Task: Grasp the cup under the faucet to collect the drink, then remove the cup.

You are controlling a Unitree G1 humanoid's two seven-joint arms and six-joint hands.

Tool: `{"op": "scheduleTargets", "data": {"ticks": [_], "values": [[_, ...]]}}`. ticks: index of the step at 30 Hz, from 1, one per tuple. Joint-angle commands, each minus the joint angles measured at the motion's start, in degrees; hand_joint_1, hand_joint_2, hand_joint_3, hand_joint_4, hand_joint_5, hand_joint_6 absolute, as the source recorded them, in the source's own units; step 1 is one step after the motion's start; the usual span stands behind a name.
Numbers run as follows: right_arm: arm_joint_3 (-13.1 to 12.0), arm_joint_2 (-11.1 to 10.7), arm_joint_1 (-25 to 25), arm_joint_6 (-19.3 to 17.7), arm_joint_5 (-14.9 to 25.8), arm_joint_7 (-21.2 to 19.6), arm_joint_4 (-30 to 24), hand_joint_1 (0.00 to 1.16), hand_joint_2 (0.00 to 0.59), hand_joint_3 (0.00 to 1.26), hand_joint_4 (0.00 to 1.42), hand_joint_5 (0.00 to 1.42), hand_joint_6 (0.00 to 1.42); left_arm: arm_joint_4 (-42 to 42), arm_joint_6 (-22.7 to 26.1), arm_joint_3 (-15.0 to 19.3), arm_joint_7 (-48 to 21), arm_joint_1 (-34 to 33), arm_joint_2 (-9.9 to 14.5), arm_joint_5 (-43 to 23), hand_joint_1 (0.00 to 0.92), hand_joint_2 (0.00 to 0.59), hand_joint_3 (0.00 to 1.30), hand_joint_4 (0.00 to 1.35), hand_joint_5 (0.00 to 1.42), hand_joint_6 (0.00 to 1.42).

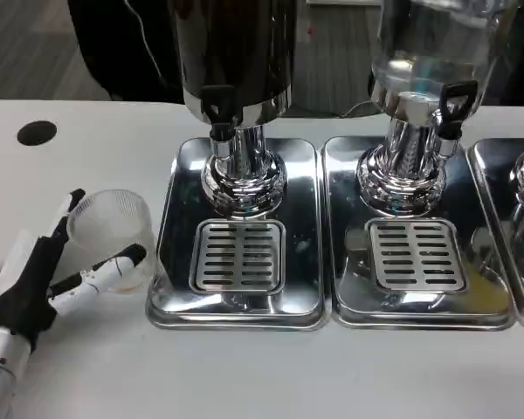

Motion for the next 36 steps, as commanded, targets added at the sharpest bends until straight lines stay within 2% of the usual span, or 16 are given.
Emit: {"op": "scheduleTargets", "data": {"ticks": [1, 10, 22, 36], "values": [[-0.72, 0.4, 0.29, -1.13, 1.42, 0.35, 0.26, 0.74, 0.518, 0.41, 0.39, 0.31, 0.24, -0.17, -0.45, 0.33, 0.74, 0.28, -0.8, -0.77, 0.302, 0.119, 0.02, 0.13, 0.07, 0.02], [-1.02, 1.01, 0.16, -1.63, 1.71, 0.98, 0.41, 0.74, 0.517, 0.41, 0.39, 0.31, 0.24, -1.79, -0.97, 1.29, 1.66, 1.36, -0.57, -1.34, 0.269, 0.162, 0.17, 0.33, 0.17, 0.08], [-1.67, 1.55, 0.52, -2.69, 2.09, 1.3, 0.74, 0.75, 0.517, 0.41, 0.39, 0.31, 0.24, -4.57, -1.48, 2.99, 3.85, 3.05, -0.79, -1.52, 0.257, 0.174, 0.4, 0.45, 0.23, 0.12], [-2.25, 2.03, 0.92, -3.8, 2.53, 1.79, 1.31, 0.75, 0.517, 0.41, 0.39, 0.31, 0.24, -7.07, -1.67, 6.83, 4.5, 3.18, -2.07, -5.27, 0.261, 0.189, 0.46, 0.5, 0.26, 0.14]]}}
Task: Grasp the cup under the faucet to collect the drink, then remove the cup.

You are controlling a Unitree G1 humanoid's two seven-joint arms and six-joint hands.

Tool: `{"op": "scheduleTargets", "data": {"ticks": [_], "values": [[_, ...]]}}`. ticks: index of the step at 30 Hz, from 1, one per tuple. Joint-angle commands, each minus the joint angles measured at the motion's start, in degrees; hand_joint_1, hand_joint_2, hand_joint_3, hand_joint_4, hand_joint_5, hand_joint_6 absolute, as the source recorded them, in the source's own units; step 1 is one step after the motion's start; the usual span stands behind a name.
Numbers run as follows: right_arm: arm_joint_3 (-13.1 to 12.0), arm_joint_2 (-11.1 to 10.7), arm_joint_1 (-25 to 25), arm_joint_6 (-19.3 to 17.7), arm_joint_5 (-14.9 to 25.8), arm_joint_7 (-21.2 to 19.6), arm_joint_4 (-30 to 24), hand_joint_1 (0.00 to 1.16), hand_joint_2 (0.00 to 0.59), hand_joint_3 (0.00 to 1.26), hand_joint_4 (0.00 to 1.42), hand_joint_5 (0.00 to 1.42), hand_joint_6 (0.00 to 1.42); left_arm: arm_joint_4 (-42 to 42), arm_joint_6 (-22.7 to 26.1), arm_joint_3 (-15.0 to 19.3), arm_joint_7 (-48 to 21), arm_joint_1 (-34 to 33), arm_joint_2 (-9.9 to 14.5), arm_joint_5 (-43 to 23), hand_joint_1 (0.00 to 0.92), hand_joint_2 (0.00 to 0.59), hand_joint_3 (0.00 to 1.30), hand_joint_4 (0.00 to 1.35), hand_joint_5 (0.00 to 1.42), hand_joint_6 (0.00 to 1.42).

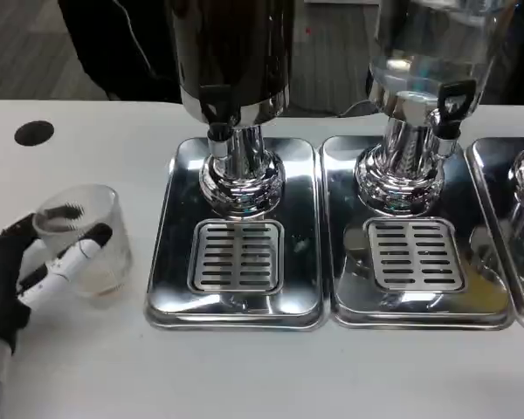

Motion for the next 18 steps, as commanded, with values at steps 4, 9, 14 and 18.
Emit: {"op": "scheduleTargets", "data": {"ticks": [4, 9, 14, 18], "values": [[-0.64, 0.51, 0.3, -1.28, 0.73, 0.66, -0.14, 0.75, 0.517, 0.41, 0.39, 0.31, 0.24, -2.64, -1.39, 0.56, 1.04, -1.81, -0.97, 0.21, 0.257, 0.191, 0.46, 0.5, 0.27, 0.14], [-1.15, 0.46, 0.3, -1.41, 1.3, 0.74, 0.11, 0.75, 0.517, 0.41, 0.39, 0.31, 0.24, -5.41, -0.49, -3.27, 2.56, -2.26, -2.66, 5.08, 0.261, 0.193, 0.46, 0.5, 0.28, 0.14], [-1.48, 0.4, 0.26, -1.51, 1.75, 0.89, 0.39, 0.75, 0.517, 0.41, 0.39, 0.31, 0.24, -7.49, 0.82, -4.54, 3.1, -2.05, -4.35, 6.73, 0.272, 0.198, 0.47, 0.51, 0.28, 0.15], [-1.49, 0.5, 0.13, -1.63, 1.92, 1.11, 0.47, 0.75, 0.517, 0.41, 0.39, 0.31, 0.24, -8.92, 1.89, -5.02, 2.89, -1.97, -4.79, 7.15, 0.274, 0.199, 0.47, 0.51, 0.28, 0.16]]}}
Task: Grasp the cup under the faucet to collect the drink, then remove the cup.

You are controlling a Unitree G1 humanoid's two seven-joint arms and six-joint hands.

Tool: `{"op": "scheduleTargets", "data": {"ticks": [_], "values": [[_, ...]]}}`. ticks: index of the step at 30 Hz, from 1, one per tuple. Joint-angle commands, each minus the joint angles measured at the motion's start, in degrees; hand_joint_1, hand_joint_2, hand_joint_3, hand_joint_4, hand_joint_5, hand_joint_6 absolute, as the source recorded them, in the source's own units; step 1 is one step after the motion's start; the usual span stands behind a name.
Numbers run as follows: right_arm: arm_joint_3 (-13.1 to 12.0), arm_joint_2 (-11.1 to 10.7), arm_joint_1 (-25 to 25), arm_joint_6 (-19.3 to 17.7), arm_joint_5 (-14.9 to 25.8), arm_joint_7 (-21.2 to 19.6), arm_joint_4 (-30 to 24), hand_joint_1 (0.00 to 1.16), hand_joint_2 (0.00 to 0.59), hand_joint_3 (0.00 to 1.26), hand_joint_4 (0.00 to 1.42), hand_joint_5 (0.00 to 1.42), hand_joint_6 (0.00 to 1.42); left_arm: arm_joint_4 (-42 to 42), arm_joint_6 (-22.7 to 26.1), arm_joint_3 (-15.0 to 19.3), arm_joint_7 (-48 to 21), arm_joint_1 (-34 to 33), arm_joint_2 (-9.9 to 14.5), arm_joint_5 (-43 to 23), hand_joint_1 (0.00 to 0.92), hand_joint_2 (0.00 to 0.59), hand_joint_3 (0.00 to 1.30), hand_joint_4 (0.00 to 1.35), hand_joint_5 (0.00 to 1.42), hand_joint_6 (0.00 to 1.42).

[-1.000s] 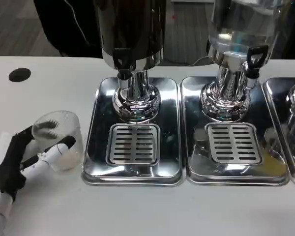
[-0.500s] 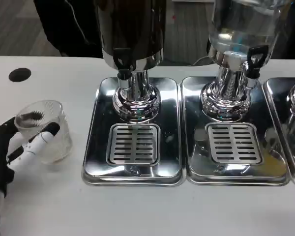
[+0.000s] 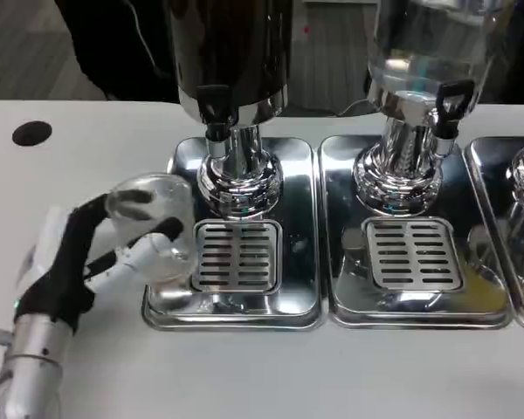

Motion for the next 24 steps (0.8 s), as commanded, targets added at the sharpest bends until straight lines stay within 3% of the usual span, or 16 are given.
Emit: {"op": "scheduleTargets", "data": {"ticks": [1, 24], "values": [[-0.47, 0.17, 0.05, -1.06, 0.64, 0.4, 0.31, 0.75, 0.517, 0.41, 0.39, 0.31, 0.24, -2.61, 1.3, 0.07, 1.07, -0.86, -0.23, 0.13, 0.275, 0.2, 0.47, 0.51, 0.28, 0.16], [-0.89, 1.15, 0.1, -2.34, 1.11, 1.13, -0.21, 0.76, 0.518, 0.41, 0.39, 0.31, 0.24, -10.02, 4.35, -1.33, -3.52, 1.49, -1.79, -2.03, 0.277, 0.201, 0.5, 0.51, 0.28, 0.15]]}}
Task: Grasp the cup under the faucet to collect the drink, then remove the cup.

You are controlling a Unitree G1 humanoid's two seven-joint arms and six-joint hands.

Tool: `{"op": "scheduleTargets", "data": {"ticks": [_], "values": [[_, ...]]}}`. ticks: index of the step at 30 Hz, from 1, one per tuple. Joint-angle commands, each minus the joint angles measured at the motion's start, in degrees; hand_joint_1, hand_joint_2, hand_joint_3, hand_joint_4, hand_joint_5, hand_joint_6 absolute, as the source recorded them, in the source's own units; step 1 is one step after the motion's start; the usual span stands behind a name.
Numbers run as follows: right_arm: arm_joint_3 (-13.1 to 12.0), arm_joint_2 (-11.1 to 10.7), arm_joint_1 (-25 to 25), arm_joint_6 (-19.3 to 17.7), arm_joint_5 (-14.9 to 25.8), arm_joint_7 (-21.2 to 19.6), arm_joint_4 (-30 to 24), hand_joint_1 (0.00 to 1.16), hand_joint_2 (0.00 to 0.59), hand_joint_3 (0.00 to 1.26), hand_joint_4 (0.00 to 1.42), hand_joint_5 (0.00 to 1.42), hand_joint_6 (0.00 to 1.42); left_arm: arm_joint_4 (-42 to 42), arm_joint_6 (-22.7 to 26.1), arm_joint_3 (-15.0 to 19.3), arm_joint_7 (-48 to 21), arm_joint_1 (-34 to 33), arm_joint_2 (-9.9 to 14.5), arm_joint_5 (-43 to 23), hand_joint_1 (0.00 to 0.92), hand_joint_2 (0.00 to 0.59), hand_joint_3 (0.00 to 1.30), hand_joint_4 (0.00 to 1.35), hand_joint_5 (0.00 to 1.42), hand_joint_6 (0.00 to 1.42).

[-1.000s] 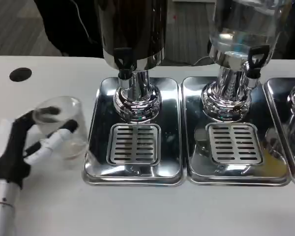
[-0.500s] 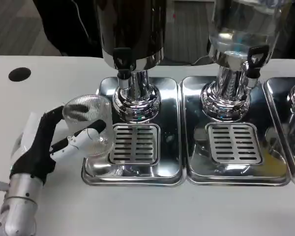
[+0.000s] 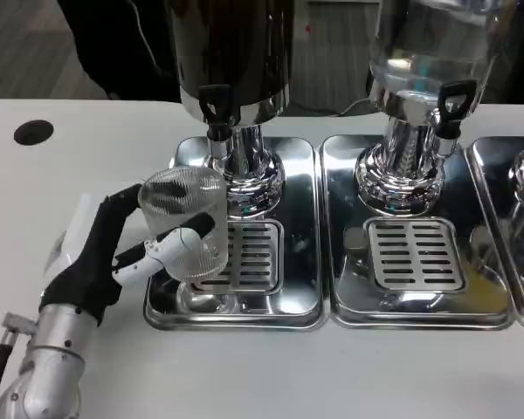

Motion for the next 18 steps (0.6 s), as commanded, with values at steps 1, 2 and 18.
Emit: {"op": "scheduleTargets", "data": {"ticks": [1, 2, 18], "values": [[-0.61, 0.05, 0.38, -1.39, 1.06, 0.2, -0.37, 0.76, 0.518, 0.41, 0.39, 0.31, 0.24, -1.63, 0.76, 0.85, -0.77, -0.26, -0.13, -1.52, 0.277, 0.201, 0.5, 0.51, 0.28, 0.15], [-0.58, 0.1, 0.41, -1.46, 1.06, 0.24, -0.55, 0.76, 0.518, 0.41, 0.39, 0.31, 0.24, -1.04, 0.97, 1.09, -1.11, -0.71, 0.03, -1.91, 0.277, 0.201, 0.5, 0.51, 0.28, 0.15], [-1.11, 0.68, 1.22, -2.32, 1.39, 0.95, -1.18, 0.76, 0.517, 0.42, 0.39, 0.31, 0.24, 5.76, 1.53, 0.06, -1.55, -6.9, -0.08, -0.87, 0.277, 0.202, 0.51, 0.52, 0.28, 0.15]]}}
